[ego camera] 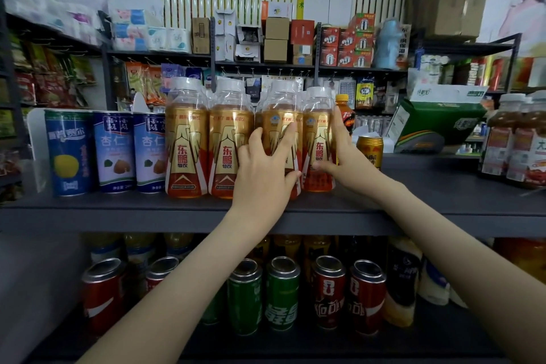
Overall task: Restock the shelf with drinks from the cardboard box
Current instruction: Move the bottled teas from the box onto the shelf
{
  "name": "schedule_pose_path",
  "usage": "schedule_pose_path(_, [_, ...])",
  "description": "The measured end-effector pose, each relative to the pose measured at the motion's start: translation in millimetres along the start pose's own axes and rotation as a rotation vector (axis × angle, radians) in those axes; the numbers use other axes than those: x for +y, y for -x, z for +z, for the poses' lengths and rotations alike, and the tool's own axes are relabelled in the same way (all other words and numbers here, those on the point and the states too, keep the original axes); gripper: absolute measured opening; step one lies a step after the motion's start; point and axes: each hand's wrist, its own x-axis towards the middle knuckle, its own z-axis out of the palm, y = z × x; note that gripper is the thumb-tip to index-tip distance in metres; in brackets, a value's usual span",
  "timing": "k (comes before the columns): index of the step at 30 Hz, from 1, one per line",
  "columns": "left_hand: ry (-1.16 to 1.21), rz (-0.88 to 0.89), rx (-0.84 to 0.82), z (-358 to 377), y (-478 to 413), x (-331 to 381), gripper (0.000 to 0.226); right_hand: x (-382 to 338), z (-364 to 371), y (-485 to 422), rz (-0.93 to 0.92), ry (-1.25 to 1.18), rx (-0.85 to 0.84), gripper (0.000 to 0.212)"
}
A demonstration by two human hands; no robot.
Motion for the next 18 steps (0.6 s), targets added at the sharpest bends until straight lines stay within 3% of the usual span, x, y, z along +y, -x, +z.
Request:
schedule_pose_path(4, [-0.152, 0.145, 0.208, -2.9, 5.1, -24.9, 0.065, -1.0, 4.4, 8.7, -0.185, 0.483, -0.013, 0.124])
schedule_pose_path(6, [-0.22, 0.184, 0.183, -7.9, 4.7, -41.7, 0.07, -2.2, 5.4, 9.5, -0.169, 0.498, -0.076, 0.119])
schedule_pose_path(9, [-0.271, 0.203, -0.017, -18.0, 3.3, -68.6, 0.088, -3.0, 7.2, 6.1, -0.14, 0.466, -0.093, 0.118])
schedule_pose_path(12, [-0.308, 0.242, -0.171, -26.0, 1.1, -86.5, 0.087, -3.2, 7.0, 6.2, -0.104, 0.456, -0.104, 0.119])
schedule_pose_path(18, [-0.21, 0.29, -0.153, -28.1, 2.2, -85.9, 0.078, -17.3, 5.2, 27.3, -0.082, 0.444, -0.014, 0.103])
